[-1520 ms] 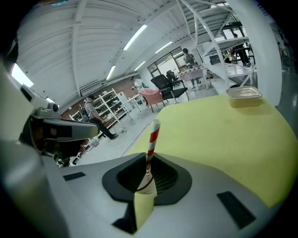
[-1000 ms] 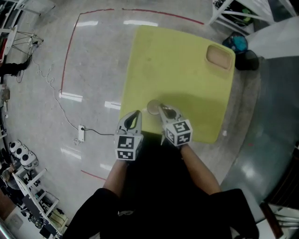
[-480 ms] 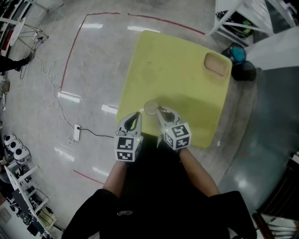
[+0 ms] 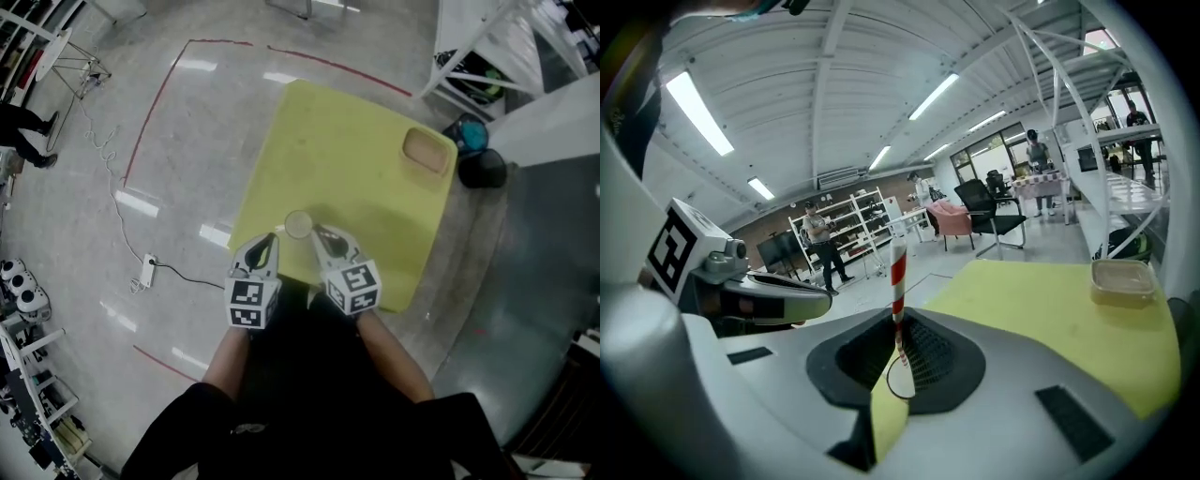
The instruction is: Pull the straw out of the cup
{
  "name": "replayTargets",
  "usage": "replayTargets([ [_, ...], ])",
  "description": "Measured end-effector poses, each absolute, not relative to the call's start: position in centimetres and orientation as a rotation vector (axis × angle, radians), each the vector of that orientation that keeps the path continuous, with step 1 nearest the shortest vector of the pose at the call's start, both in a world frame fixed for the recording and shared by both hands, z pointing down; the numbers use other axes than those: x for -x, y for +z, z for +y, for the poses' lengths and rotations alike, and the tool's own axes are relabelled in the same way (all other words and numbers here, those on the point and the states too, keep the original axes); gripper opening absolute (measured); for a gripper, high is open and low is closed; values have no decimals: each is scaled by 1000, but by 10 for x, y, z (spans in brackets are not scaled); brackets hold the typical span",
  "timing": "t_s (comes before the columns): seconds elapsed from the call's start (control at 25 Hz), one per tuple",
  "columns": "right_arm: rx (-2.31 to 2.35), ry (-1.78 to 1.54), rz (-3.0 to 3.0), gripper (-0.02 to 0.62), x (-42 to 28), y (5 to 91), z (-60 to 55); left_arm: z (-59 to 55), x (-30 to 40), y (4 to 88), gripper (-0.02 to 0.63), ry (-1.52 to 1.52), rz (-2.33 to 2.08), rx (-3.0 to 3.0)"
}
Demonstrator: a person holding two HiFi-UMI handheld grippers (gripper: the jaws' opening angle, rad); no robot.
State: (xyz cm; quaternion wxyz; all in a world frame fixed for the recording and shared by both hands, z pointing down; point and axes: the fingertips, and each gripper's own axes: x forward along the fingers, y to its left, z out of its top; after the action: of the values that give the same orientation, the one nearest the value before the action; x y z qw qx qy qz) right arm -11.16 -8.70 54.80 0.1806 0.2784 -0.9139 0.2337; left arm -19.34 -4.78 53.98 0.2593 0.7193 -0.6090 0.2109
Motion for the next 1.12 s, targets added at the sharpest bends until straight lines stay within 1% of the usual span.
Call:
replayTargets([
  [0.4,-747,550,-2648,37,104,506,-82,-46,185,507,43,533,-1731,-1971],
  [0.84,-696,481,-2696,37,78,484,-72,-33,154,483,43,459,-1852,-1984],
  [1.12,-693,402,-2774,35,67,442,-66,-24,144,450,43,406,-1967,-2007],
])
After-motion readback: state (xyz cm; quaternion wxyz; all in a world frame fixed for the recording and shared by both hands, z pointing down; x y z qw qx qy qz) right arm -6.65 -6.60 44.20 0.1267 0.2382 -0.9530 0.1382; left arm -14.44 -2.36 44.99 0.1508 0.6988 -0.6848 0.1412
